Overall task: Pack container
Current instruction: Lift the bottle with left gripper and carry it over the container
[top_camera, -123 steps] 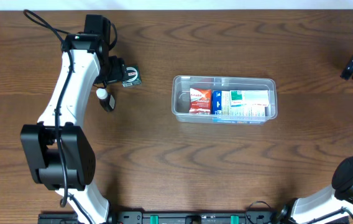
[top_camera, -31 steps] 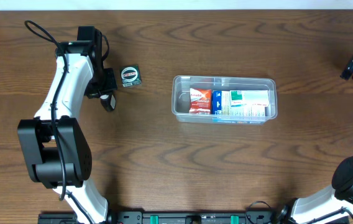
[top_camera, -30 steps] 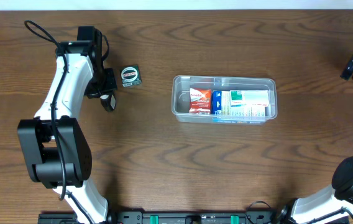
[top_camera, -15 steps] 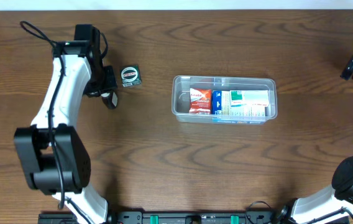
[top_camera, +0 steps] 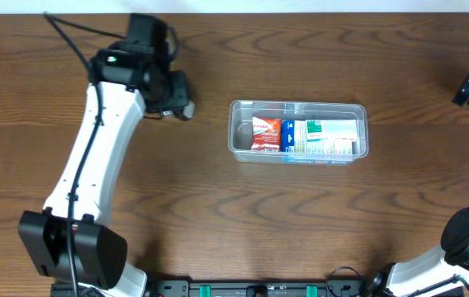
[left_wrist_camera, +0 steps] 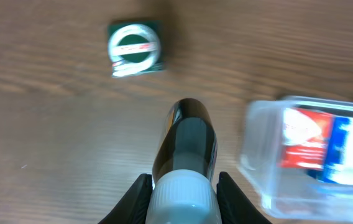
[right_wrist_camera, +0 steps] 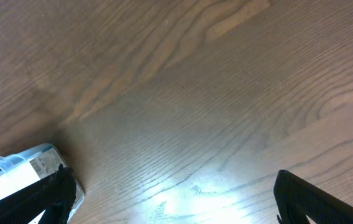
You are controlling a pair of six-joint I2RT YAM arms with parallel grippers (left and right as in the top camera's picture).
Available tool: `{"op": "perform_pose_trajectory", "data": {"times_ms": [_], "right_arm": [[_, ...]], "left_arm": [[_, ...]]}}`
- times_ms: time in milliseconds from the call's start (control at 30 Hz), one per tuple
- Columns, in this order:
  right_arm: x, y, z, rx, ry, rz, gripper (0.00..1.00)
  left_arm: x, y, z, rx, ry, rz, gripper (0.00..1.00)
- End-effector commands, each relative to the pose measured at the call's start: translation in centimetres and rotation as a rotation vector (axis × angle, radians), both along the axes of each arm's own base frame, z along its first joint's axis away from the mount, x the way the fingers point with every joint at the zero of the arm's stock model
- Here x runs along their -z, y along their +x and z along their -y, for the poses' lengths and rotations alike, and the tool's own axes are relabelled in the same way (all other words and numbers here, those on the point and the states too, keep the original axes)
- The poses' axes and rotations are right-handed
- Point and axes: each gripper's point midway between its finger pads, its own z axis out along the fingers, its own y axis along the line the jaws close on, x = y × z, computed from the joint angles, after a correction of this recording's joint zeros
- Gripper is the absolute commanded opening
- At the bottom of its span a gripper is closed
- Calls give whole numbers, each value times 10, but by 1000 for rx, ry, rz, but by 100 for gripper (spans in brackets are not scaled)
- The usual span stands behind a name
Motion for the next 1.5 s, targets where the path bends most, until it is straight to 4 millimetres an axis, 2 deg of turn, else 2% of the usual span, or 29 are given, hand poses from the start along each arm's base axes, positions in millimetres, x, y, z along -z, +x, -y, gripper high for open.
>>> {"op": "perform_pose_trajectory", "data": {"times_ms": [0,100,200,333,500,567,767,1067,1467], "right_arm": [[-10,0,1,14,-7,28,99],[-10,0,1,14,-7,28,99],[-10,0,1,14,-7,28,99],[-10,0,1,14,-7,28,99],[-10,0,1,14,-7,28,99],[-10,0,1,14,-7,28,99],[-10,0,1,14,-7,28,99],[-10,0,1,14,-7,28,99],[-10,0,1,14,-7,28,99]], "left_arm": [[-48,3,30,47,-54,112,14],[-66,-1,53,78,-78,150,14],[-73,-5,73,92,-81,176,14],[-70,-5,87,88,-24,201,14],[-63,-12,114,136,-30,192,14],[-60,-12,120,125,-28,192,14],[-43,-10,126,92,3,165,14],[-3,-3,132,27,23,72,14],[37,1,124,-43,103,-9,14]]}}
